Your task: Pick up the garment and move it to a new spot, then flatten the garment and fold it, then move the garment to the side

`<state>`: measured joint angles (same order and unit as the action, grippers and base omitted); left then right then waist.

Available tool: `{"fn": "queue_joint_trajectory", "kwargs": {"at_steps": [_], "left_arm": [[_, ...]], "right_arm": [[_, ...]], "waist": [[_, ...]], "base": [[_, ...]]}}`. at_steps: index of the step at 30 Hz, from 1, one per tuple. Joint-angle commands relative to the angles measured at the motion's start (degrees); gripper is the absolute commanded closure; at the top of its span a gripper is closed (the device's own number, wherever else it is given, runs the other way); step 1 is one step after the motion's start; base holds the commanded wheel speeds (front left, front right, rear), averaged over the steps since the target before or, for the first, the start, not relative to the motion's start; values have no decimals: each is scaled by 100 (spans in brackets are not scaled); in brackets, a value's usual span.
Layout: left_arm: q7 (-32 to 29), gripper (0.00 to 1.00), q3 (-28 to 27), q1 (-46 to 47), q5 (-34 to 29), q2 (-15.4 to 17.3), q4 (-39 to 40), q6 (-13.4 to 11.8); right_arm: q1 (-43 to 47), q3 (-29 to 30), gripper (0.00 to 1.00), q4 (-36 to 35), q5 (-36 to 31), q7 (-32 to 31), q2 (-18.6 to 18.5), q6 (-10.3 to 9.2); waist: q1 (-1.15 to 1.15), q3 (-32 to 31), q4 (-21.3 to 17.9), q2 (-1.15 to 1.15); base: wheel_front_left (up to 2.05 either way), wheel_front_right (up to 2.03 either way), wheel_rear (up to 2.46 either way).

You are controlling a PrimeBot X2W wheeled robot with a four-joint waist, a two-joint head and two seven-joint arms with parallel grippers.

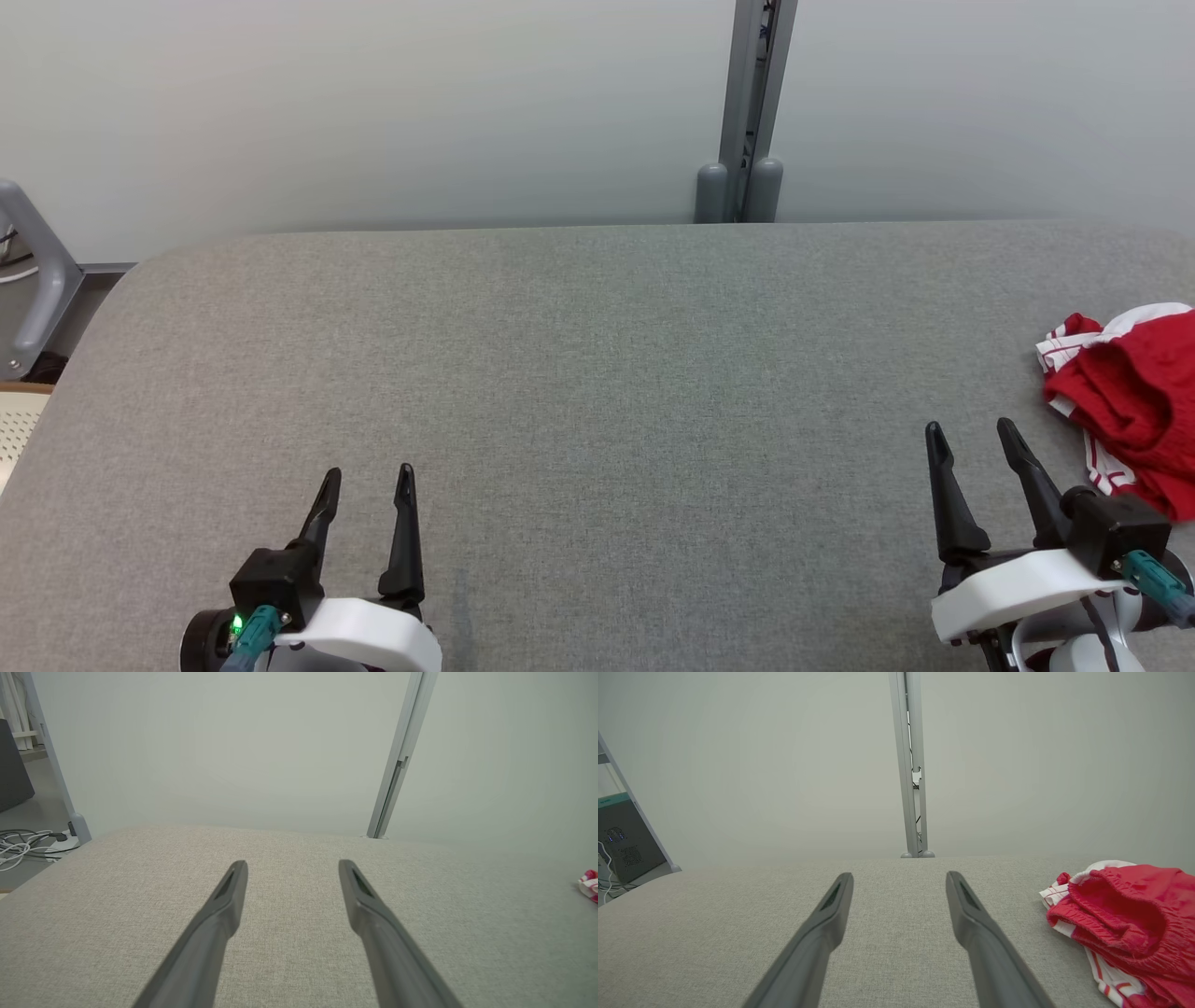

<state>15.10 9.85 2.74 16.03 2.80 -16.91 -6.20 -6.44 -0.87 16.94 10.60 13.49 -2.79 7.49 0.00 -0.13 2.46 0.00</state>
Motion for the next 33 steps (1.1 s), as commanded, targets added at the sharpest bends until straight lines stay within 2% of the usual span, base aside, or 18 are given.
{"fn": "queue_joint_trajectory", "kwargs": {"at_steps": [1, 14, 15, 21, 33], "left_arm": [[5, 0, -20, 0, -44, 22, -12, -28], [5, 0, -38, 42, -85, 22, 9, 24], [-1, 100, -12, 1, -39, 0, -7, 15], [-24, 100, -2, -137, 37, -26, -212, 24], [-370, 100, -271, -44, 1266, -19, -130, 244]], "right_arm": [[16, 16, 0, 5, -10, 34, -28, 1], [-28, 35, 0, 68, -11, 27, -28, 1], [-6, 26, 100, 58, -2, 0, 0, 0], [144, 32, 100, 275, 67, -38, 65, 0], [114, 153, 100, 179, 1380, -361, 50, 0]], "waist": [[0, 1, 7, 0], [0, 26, 27, 0], [0, 27, 28, 0], [0, 29, 27, 0], [0, 29, 1, 0]], "base": [[0, 0, 0], [0, 0, 0], [0, 0, 0], [0, 0, 0], [0, 0, 0]]}}
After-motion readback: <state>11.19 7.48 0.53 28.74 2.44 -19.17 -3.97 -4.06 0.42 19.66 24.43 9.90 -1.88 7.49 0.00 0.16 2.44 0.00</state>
